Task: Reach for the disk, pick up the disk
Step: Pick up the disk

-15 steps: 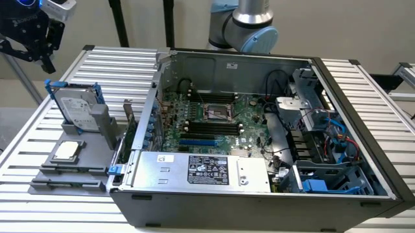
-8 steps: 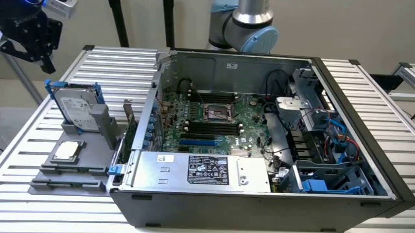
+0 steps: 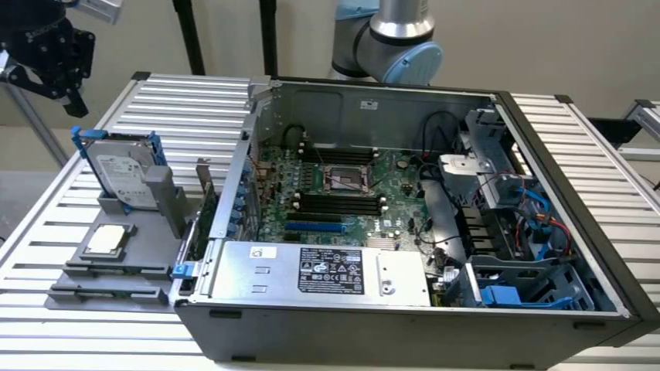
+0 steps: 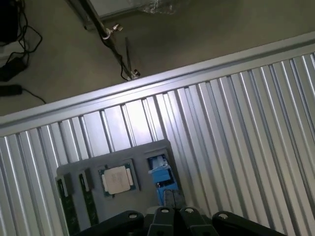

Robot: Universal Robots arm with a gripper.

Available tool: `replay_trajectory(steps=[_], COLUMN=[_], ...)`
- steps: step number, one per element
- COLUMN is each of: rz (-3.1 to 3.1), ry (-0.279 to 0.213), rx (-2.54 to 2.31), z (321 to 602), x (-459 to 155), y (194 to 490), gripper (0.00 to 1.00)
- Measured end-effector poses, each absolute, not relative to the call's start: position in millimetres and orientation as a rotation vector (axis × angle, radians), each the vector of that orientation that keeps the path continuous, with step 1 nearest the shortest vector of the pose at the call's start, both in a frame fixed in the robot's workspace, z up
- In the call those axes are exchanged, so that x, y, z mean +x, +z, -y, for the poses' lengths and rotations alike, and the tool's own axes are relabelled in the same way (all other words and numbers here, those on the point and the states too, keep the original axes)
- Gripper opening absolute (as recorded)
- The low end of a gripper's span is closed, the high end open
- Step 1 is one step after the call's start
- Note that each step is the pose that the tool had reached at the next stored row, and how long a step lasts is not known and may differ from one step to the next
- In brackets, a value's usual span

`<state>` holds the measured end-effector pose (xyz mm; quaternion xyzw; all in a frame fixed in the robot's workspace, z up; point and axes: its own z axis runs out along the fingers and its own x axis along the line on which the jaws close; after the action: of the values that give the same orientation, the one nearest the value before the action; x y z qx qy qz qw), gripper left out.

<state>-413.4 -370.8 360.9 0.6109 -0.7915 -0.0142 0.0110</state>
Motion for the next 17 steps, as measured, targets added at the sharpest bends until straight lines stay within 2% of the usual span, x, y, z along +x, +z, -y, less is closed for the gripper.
replay_trajectory(steps=[17], rz=[2.318], ry=[-0.045], rx=[2.090], z=[372.0], x=[-404.6], y=[360.5], gripper=[0.11])
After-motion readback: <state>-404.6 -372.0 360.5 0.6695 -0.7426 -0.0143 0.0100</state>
